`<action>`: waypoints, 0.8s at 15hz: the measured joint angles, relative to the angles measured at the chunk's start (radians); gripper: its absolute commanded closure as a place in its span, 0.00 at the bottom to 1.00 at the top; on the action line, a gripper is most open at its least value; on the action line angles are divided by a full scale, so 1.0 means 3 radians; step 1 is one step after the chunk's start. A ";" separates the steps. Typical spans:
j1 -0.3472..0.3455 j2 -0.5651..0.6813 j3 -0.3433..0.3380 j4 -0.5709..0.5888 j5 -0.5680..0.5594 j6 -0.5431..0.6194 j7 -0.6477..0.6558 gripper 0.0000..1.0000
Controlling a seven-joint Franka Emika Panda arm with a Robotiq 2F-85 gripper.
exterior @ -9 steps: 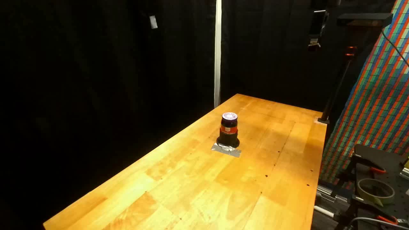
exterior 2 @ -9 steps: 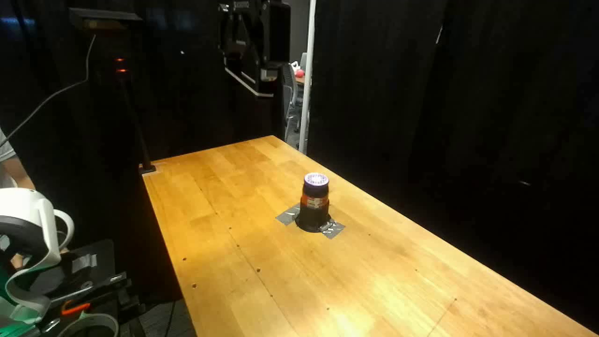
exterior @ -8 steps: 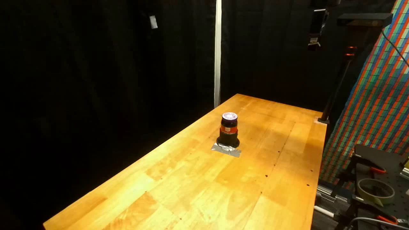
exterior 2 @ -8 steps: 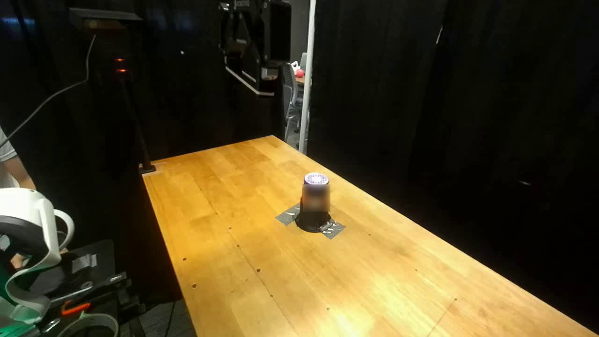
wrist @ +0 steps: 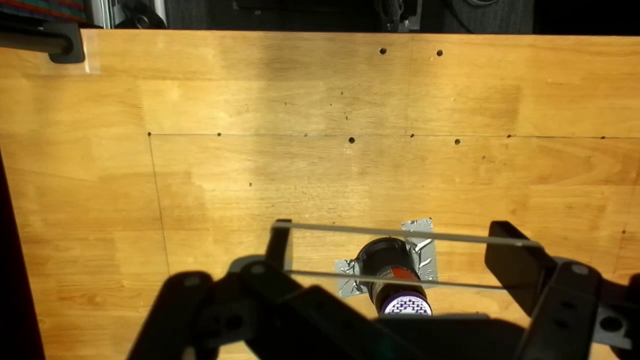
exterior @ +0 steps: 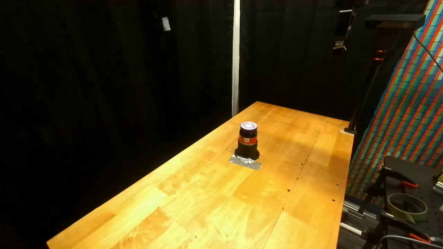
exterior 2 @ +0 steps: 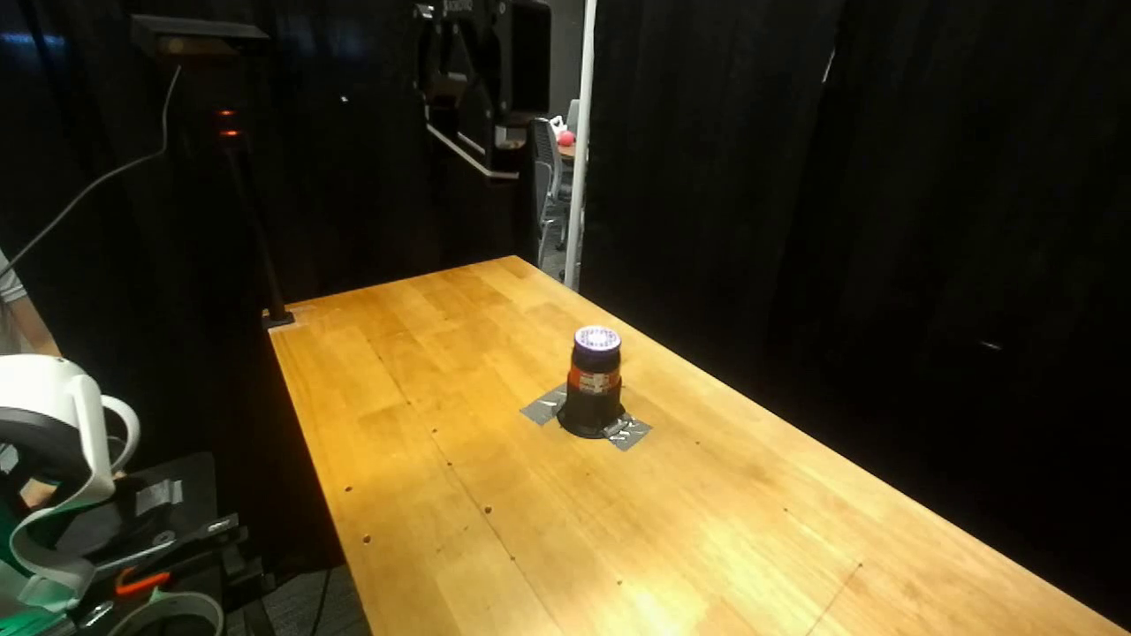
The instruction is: Put the rubber band around the jar.
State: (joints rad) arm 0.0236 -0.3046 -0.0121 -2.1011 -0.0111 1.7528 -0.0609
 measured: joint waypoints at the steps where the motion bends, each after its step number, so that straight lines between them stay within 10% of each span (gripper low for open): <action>1: 0.0006 0.0057 0.0033 0.0021 -0.0020 0.0020 0.0014 0.00; 12: 0.0241 0.1472 0.0390 0.0551 -0.0468 0.1211 0.0545 0.00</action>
State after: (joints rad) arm 0.0959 0.1370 0.1049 -1.9358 -0.1514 2.1161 0.1025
